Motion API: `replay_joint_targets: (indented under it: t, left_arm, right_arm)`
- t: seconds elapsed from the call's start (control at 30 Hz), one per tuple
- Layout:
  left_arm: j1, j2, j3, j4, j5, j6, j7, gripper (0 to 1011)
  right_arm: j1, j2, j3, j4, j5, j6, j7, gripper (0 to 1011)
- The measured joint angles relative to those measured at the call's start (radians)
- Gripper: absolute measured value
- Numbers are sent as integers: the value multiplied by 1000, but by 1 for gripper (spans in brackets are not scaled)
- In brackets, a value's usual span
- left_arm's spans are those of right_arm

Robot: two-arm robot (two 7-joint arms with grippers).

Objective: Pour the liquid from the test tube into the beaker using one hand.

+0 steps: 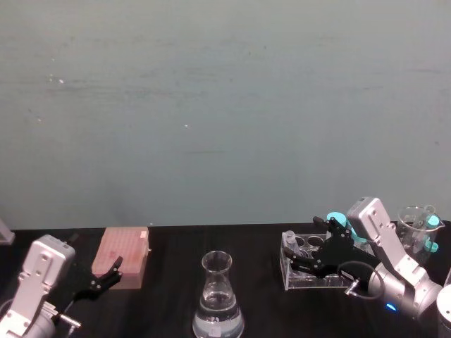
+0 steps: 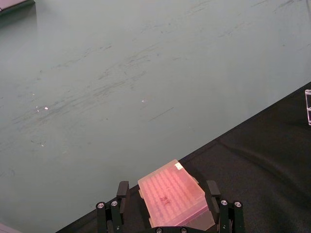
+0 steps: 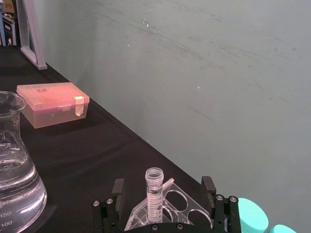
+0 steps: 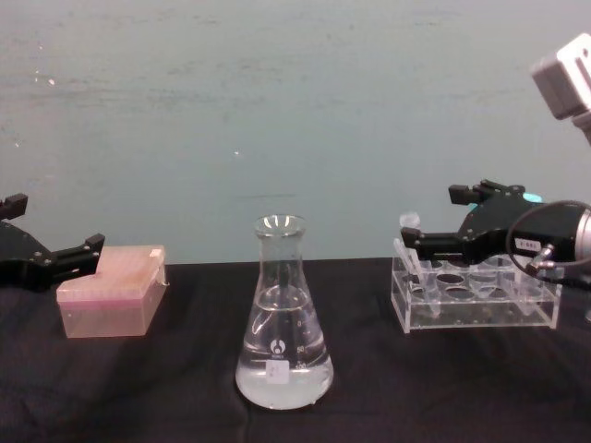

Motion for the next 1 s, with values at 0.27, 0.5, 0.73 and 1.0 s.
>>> replay_joint_targets:
  t: [0.27, 0.5, 0.73, 1.0]
  left_arm:
    - [0, 0, 0, 0, 0, 0, 0, 1000]
    - [0, 0, 0, 0, 0, 0, 0, 1000]
    - [0, 0, 0, 0, 0, 0, 0, 1000]
    - [0, 0, 0, 0, 0, 0, 0, 1000]
  right_arm:
    - [7, -13, 9, 20, -17, 12, 19, 1000]
    - [18, -25, 15, 41, -35, 18, 32, 1000]
    - [36, -39, 20, 71, -47, 19, 46, 1000]
    - [60, -58, 22, 111, -58, 15, 59, 1000]
